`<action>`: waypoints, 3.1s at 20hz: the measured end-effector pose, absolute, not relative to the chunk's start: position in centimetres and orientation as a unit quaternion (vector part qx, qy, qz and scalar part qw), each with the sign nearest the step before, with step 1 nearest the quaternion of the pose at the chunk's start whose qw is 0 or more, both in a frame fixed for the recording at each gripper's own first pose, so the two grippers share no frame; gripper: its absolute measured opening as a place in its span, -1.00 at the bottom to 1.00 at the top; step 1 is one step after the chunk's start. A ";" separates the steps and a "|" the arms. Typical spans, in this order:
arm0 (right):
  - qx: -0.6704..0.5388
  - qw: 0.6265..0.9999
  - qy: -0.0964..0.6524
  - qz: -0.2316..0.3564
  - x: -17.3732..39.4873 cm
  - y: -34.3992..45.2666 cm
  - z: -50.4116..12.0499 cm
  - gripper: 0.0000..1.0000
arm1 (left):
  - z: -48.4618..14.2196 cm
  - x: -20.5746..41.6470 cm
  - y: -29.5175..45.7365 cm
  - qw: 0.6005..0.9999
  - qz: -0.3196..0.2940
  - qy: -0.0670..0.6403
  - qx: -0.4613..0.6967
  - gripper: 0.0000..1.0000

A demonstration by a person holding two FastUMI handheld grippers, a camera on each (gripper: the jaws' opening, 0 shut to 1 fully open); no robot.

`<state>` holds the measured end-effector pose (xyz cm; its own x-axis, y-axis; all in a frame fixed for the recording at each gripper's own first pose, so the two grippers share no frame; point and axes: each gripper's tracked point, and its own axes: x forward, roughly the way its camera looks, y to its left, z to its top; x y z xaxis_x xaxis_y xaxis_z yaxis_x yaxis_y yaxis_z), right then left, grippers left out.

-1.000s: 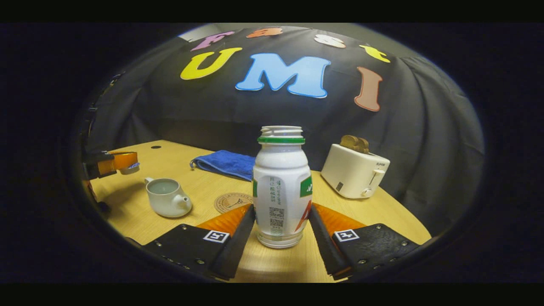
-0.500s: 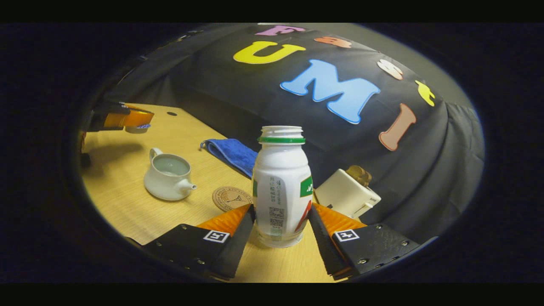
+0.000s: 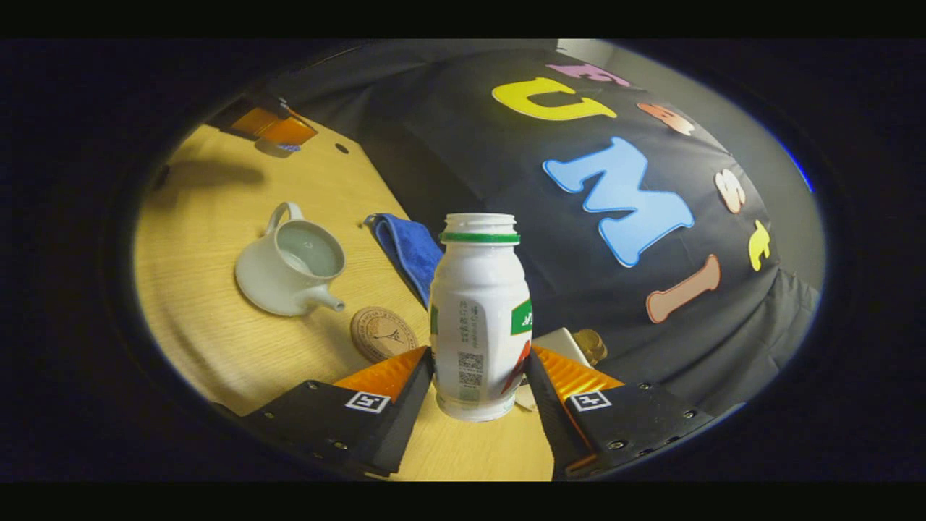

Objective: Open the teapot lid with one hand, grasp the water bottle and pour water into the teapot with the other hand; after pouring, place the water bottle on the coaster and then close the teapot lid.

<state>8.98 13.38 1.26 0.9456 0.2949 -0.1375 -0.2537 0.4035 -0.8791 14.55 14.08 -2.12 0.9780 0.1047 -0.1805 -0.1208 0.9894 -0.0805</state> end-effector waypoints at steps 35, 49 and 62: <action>-0.754 0.628 -0.168 0.091 9.7 15.4 3.7 0.50 | -2.9 14.5 15.4 0.990 0.074 0.099 -0.070 -0.72; -0.769 0.605 -0.189 0.079 9.9 15.7 5.0 0.50 | -3.3 15.0 15.1 0.989 0.073 0.102 -0.076 -0.72; -0.779 0.590 -0.200 0.078 10.0 15.7 5.5 0.49 | -3.8 15.3 15.1 0.989 0.073 0.105 -0.075 -0.72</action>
